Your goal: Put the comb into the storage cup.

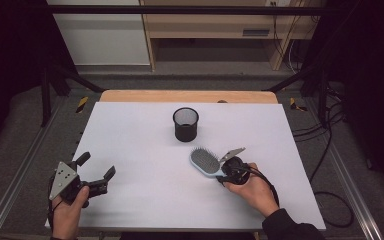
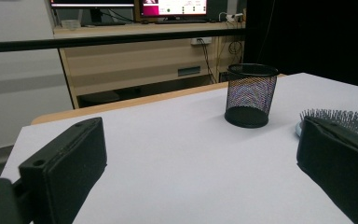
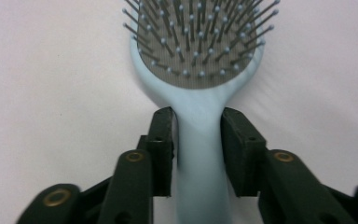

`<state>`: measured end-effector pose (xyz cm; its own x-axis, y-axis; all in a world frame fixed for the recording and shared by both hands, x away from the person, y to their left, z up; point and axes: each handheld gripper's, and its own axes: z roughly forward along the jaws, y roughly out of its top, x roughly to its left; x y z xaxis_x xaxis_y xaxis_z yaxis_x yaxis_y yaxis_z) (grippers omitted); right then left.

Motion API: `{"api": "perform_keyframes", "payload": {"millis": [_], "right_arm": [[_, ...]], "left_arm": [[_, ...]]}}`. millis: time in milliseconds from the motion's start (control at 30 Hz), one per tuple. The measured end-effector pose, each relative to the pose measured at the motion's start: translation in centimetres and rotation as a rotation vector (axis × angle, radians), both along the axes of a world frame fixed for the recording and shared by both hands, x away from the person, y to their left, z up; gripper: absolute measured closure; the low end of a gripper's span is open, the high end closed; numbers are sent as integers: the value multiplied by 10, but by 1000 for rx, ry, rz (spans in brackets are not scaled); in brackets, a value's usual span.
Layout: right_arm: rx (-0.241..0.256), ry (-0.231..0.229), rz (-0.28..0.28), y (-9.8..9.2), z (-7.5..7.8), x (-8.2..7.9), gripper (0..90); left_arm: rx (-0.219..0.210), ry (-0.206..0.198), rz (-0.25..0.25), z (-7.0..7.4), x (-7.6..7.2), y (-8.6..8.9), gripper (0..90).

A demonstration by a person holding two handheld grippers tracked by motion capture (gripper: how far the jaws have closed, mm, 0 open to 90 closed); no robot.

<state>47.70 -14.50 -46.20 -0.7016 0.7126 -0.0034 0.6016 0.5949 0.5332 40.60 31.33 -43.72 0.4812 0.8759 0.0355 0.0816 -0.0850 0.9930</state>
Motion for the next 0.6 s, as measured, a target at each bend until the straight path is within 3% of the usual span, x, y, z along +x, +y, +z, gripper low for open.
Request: {"api": "perform_keyframes", "payload": {"millis": [367,600], "right_arm": [[17,-10,5,-2,0,-1,697],[79,-137,1,-7,9,-5,697]], "left_arm": [[0,0,2,0,0,0,14],[9,10,-5,-1,0,-3,14]]}}
